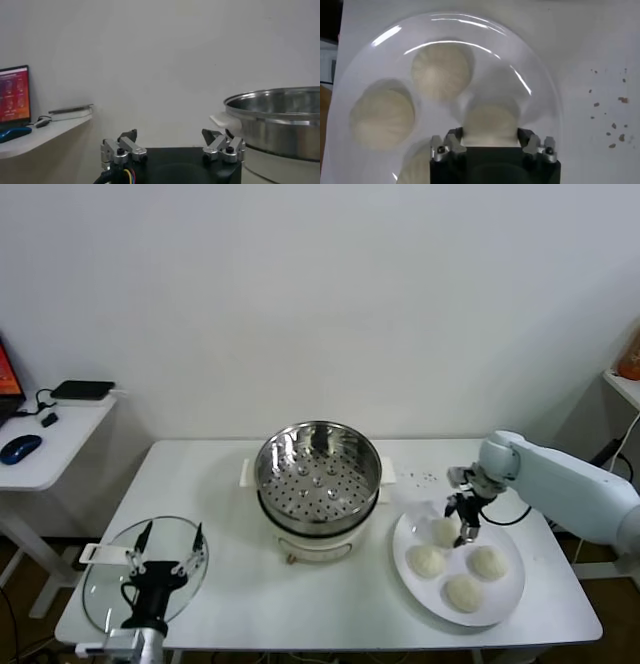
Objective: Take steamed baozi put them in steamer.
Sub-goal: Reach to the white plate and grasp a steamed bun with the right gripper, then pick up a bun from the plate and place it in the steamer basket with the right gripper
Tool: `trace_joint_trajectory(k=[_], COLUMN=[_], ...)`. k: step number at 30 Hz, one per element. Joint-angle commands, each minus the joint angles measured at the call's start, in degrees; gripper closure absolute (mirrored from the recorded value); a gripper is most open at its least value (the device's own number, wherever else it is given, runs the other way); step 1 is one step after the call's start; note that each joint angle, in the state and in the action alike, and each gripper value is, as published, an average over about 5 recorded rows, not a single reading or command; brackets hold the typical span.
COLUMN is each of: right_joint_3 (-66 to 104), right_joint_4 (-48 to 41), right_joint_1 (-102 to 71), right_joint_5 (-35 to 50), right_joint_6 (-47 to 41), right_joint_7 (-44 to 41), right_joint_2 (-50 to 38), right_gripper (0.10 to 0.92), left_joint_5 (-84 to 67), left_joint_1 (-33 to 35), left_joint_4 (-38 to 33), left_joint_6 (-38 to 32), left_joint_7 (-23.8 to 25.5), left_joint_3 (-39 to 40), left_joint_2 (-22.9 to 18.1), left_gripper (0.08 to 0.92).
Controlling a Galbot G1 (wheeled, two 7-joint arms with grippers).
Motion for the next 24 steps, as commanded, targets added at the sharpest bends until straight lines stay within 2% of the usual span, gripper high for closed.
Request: trace_joint_trajectory(k=[1,10,18,24], right_joint_3=[0.66,-1.15,-8.70,-14.66], right_joint_4=[0.15,4.06,11.29,13.65], right_joint_1=[-0.41,4.17,17.20,28.27], right_joint_5=[0.00,0.96,4.02,6.74], right_joint_6=[0.07,1.02,4.17,8.13], right_joint_7=[0.06,-0.02,-0.34,-1.03], right_joint_2=[-0.05,-1.97,-3.88,-2.04], right_gripper=[0.446,0.457,0.435,0.431], left_joint_5=[0.01,-0.13,-0.15,-0.11], left_joint_1=[0.04,0.13,0.32,0.43], left_joint_4=[0.11,-0.02,0.22,0.16], left_joint_6=[-0.03,0.00,0.01,0.14], left_joint_7=[-0.04,-0.07,-0.06,-0.10], left_joint_3=[0.03,-0.43,-0.37,-0.25], left_joint_2=[-0.07,0.13,0.15,0.08], left_gripper=[0.177,0.177,0.177,0.177])
